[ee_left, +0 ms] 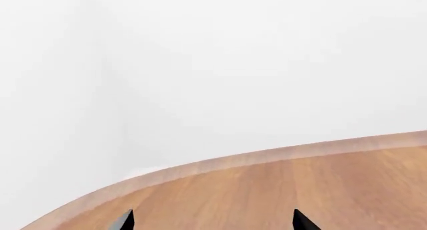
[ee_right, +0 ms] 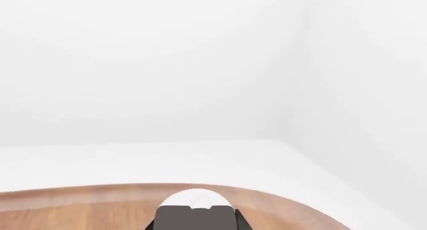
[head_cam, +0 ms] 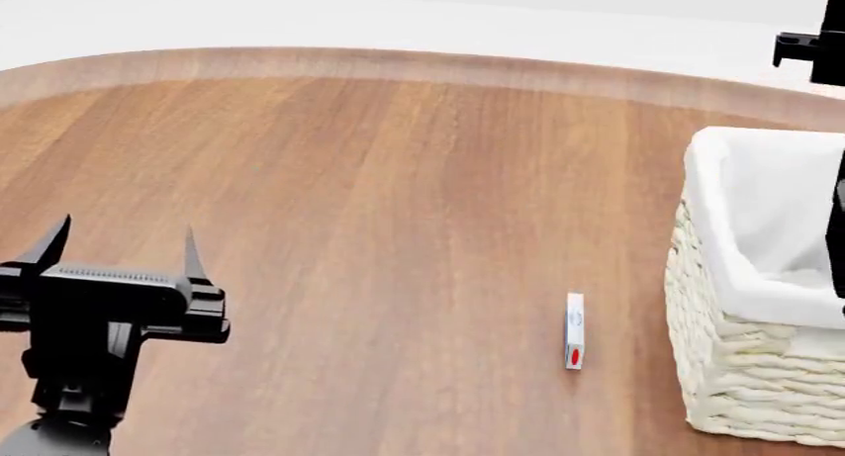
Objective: Pick up the ketchup, and put it in the basket.
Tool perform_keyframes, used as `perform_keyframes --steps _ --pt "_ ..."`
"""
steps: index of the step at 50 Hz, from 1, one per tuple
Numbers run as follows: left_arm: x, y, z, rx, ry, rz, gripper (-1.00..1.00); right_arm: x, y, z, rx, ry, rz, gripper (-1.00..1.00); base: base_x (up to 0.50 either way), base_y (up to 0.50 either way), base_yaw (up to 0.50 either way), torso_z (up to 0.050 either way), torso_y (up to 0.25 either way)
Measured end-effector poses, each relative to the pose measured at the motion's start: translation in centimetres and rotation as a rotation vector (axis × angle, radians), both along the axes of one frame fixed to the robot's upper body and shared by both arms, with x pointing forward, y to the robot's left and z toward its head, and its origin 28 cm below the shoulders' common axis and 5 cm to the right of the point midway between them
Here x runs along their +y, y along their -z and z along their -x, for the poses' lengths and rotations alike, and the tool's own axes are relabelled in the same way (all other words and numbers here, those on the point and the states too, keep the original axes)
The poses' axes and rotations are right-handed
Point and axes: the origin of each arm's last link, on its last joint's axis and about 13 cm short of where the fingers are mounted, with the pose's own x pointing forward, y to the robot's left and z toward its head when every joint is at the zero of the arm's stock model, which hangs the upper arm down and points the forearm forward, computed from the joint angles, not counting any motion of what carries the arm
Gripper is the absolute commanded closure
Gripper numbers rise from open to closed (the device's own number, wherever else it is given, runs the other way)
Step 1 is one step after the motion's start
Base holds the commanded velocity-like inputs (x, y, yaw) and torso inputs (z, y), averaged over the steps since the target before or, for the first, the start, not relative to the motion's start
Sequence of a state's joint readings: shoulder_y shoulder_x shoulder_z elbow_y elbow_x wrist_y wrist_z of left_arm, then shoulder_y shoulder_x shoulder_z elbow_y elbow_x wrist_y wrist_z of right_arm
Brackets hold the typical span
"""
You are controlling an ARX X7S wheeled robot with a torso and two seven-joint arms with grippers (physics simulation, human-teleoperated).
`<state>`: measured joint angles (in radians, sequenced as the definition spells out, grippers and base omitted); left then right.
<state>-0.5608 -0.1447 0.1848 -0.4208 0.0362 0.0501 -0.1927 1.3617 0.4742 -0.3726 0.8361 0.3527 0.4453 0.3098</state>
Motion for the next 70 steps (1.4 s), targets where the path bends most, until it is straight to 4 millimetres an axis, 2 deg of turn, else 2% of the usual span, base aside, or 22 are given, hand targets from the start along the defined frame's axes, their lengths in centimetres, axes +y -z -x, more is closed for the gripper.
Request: perform_keyframes --steps 14,70 --pt "0.0 0.4 -0.3 -0.031 0.013 0.015 -1.0 -0.6 1.9 -1.2 0.049 0.057 0.018 1.0 0.0 0.0 0.0 0.0 0.001" --pt "-0.5 1.7 0.4 -0.063 0.084 -0.009 -1.0 1.4 6.8 -1.6 0.133 -0.012 -0.042 1.0 0.0 0.0 0.0 0.0 0.0"
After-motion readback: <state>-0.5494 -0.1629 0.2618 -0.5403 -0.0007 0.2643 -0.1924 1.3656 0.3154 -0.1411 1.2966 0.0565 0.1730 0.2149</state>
